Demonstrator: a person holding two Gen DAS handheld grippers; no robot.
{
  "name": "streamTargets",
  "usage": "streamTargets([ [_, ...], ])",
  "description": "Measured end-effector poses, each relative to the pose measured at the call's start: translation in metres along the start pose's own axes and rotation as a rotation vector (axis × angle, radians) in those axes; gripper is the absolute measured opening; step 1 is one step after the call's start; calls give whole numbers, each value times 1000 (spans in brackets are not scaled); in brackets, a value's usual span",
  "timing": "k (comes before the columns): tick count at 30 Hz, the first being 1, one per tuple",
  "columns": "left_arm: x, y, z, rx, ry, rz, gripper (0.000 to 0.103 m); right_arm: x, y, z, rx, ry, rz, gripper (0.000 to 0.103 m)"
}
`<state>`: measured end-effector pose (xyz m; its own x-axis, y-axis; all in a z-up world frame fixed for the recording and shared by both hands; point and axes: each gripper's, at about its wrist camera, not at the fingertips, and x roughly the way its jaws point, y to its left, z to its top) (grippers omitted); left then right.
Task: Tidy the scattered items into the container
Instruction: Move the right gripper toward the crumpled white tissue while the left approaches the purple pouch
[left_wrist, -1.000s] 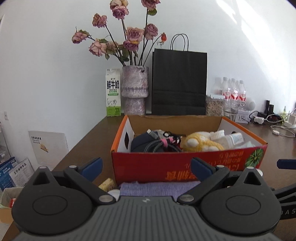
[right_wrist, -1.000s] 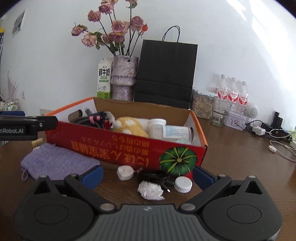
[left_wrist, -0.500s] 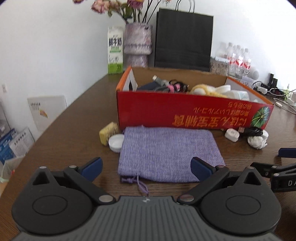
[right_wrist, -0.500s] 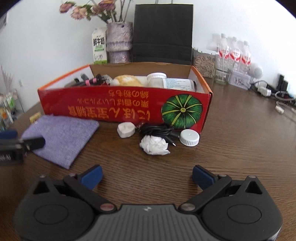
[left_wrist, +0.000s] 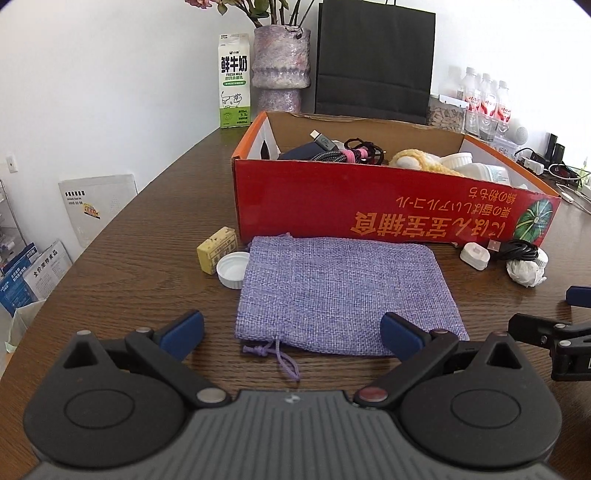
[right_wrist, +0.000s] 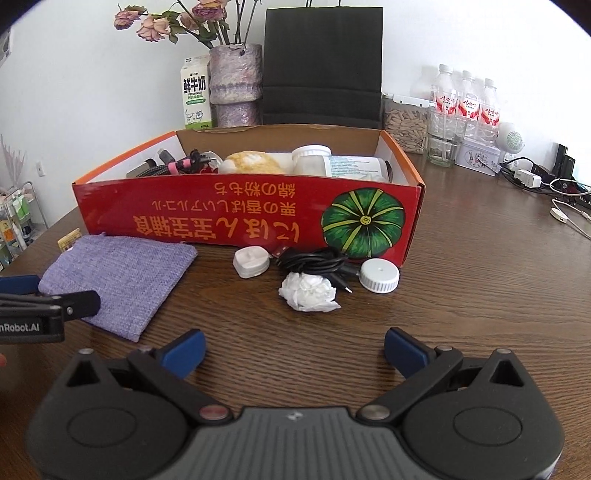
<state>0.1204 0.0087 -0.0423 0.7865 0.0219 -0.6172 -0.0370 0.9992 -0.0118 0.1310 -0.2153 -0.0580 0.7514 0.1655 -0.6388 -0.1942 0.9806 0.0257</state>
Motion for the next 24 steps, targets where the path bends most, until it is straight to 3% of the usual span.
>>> streamTargets([
  [24, -1, 0, 0, -1, -1, -4, 103, 0, 0, 0, -1, -1, -2, 103],
])
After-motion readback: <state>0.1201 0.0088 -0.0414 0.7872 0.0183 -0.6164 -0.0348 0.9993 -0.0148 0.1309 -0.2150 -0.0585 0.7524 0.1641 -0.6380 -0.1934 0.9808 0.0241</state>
